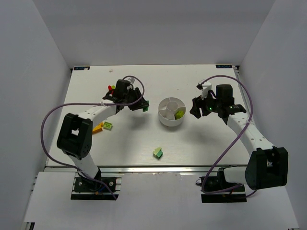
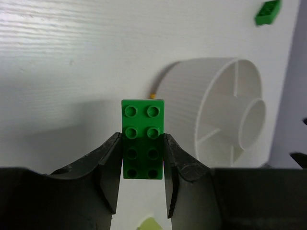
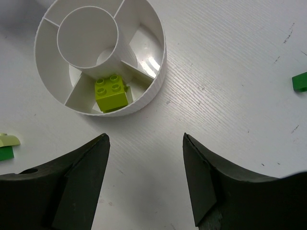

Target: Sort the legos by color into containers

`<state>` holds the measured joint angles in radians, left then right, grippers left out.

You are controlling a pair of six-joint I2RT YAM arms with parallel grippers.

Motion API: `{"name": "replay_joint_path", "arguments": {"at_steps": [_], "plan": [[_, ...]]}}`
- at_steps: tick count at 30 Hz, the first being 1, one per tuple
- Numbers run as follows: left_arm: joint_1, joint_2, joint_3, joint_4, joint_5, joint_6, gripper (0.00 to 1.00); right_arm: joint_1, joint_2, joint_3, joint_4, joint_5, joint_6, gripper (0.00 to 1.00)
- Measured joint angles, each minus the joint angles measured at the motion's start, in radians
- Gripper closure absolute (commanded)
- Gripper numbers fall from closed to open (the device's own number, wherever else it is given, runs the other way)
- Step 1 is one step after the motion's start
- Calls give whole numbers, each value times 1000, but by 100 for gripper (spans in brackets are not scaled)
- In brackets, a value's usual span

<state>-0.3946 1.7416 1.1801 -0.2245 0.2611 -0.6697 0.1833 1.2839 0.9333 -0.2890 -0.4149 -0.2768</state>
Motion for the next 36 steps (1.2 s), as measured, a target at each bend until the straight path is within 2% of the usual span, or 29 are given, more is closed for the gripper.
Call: {"name": "replay_joint_path", "arguments": {"at_steps": [8,12,17,21,28,36], "plan": [[11,-102,-201,266,228,-219,84,0,0,0,0,-9,0,32],[9,-128,-301,434,266,-374,85,0,0,0,0,-13,0,32],[-9,-131,-356,619,266,-553,86,0,0,0,0,-15,0,32],[-38,-133,-359,681,272,-642,86,0,0,0,0,-16,0,32],[-55,-188,-400,667,311,-789,88,0,-7,0,0,-20,6,32],[-83,-257,-552,817,279,-1110,89,0,-36,0,1,-27,9,32]]}}
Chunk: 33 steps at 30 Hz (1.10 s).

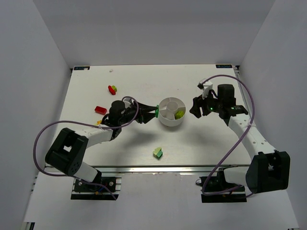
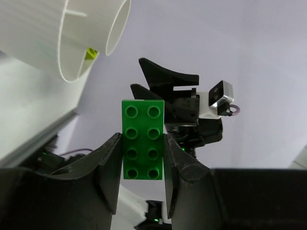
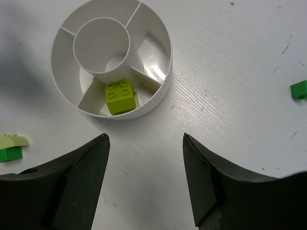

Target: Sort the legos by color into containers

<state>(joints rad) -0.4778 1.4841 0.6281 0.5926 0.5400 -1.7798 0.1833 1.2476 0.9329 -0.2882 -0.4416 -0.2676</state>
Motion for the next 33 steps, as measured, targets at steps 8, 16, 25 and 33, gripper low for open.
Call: {"name": "replay_joint_path", "arguments": {"at_steps": [8,16,25,33], "plan": [[-78,108,2,154,-23,-171,92,0,-17,-14,6,-3,2,32],[-103,167,3,234,-51,-208,91,0,-48,-36,6,-3,3,32],[-114,231,3,307,-79,-211,91,0,-53,-47,7,-2,3,32],[-120,247,-1,314,-90,-211,89,0,-55,-47,7,-2,3,32]]}}
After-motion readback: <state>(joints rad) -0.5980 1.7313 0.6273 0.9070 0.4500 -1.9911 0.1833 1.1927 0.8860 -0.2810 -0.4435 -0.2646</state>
